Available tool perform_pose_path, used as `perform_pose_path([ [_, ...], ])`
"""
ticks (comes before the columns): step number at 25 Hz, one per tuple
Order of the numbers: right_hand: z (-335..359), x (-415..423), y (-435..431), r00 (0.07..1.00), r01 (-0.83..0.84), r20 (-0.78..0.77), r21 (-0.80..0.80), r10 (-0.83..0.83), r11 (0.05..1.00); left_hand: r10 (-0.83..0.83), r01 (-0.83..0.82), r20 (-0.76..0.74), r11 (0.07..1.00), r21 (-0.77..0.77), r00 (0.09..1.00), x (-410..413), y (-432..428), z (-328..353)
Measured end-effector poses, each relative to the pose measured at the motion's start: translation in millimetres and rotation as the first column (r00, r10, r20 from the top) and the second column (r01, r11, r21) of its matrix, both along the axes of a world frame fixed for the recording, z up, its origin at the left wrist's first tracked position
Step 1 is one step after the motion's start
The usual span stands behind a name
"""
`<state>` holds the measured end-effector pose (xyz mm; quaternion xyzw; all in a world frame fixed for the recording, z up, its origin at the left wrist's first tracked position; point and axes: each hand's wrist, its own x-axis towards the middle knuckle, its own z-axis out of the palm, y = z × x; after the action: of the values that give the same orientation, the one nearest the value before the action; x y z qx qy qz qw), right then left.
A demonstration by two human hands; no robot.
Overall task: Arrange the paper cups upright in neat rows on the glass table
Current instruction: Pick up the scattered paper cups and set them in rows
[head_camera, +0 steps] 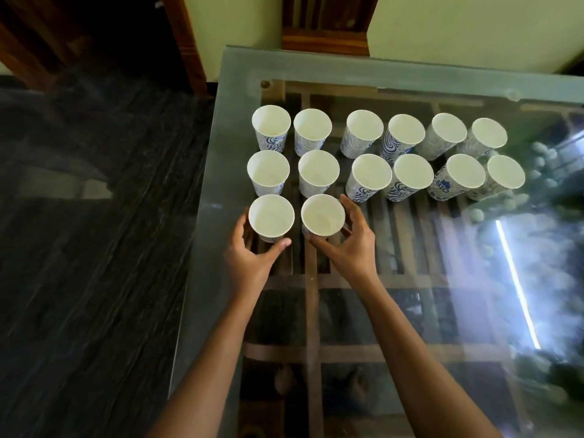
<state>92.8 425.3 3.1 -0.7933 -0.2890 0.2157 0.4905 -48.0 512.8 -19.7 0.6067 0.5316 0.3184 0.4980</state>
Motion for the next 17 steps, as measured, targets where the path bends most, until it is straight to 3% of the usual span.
perform_pose_path([
  [3, 5, -1, -15, 1.000, -0.020, -0.004, -0.028, 0.020, 0.999, 0.042, -0.039, 0.028, 0.995, -0.091, 0.999, -12, -14, -1],
  [8, 17, 0, -75, 0.998, -0.066, 0.008, -0.067, 0.066, 0.996, 0.034, -0.029, 0.046, 0.994, -0.107, 0.998, -27, -74, 4],
  [13, 26, 13, -181, 1.000, -0.027, 0.002, -0.050, 0.027, 0.998, -0.180, 0.192, 0.110, 0.975, -0.111, 0.978, 16, -162, 14],
  [17, 31, 37, -275, 0.994, 0.102, 0.057, -0.064, -0.098, 0.993, -0.411, 0.419, 0.116, 0.907, -0.046, 0.904, 77, -227, 25],
])
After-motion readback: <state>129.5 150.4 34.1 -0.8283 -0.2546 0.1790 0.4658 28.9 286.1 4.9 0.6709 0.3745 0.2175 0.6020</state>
